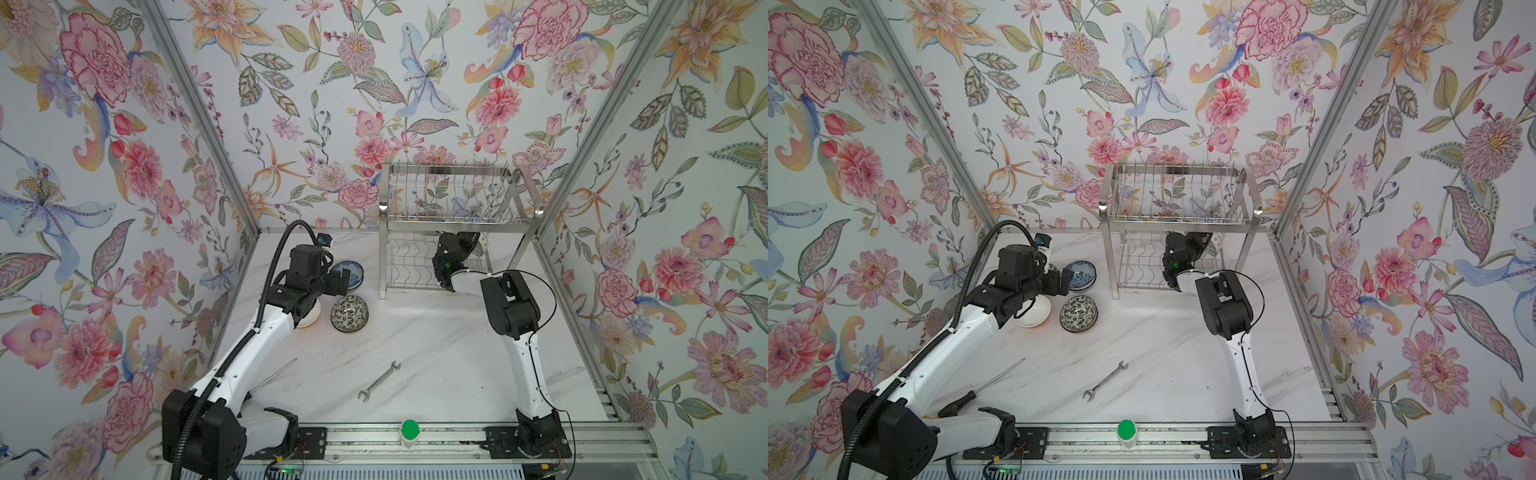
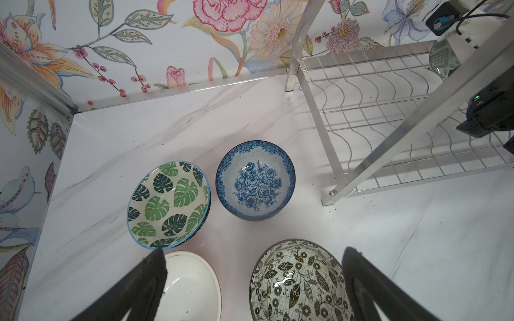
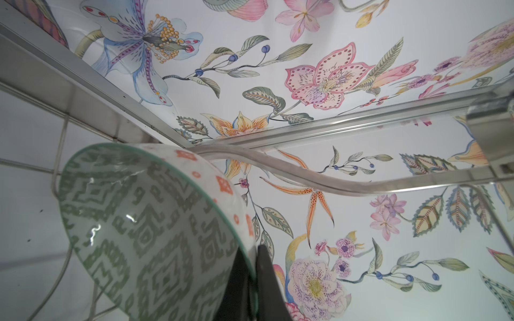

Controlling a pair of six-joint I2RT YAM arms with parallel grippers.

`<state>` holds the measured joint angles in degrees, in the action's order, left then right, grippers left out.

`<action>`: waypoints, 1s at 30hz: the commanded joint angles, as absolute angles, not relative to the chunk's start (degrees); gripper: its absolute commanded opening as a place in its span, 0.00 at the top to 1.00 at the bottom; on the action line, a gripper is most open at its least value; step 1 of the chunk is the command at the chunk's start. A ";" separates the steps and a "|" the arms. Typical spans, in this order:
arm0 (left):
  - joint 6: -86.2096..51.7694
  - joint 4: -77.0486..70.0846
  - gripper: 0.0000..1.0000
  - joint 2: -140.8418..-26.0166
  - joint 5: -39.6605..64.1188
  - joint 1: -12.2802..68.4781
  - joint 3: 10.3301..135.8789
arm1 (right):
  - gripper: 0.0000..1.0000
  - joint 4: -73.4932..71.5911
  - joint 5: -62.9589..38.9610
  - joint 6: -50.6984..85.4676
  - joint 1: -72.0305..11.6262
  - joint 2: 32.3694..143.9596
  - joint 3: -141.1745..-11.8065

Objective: Load bowls into a dish rack
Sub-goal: Place the bowl in the dish rack.

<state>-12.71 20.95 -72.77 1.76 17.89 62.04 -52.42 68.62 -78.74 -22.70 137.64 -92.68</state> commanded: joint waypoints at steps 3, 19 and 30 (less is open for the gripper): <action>-11.60 20.79 0.00 -73.13 3.18 17.42 63.34 | 1.00 -55.13 70.56 -79.20 -22.01 139.59 -96.21; -11.34 20.45 0.01 -73.13 3.58 17.45 62.75 | 1.00 -46.58 71.53 -72.50 -22.10 140.70 -100.05; -11.43 20.45 0.01 -72.95 3.69 17.45 62.93 | 0.91 -43.01 71.45 -69.01 -22.07 139.88 -99.84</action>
<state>-12.36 20.82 -72.82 2.81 17.89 62.04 -44.29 70.43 -71.99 -22.09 140.51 -98.26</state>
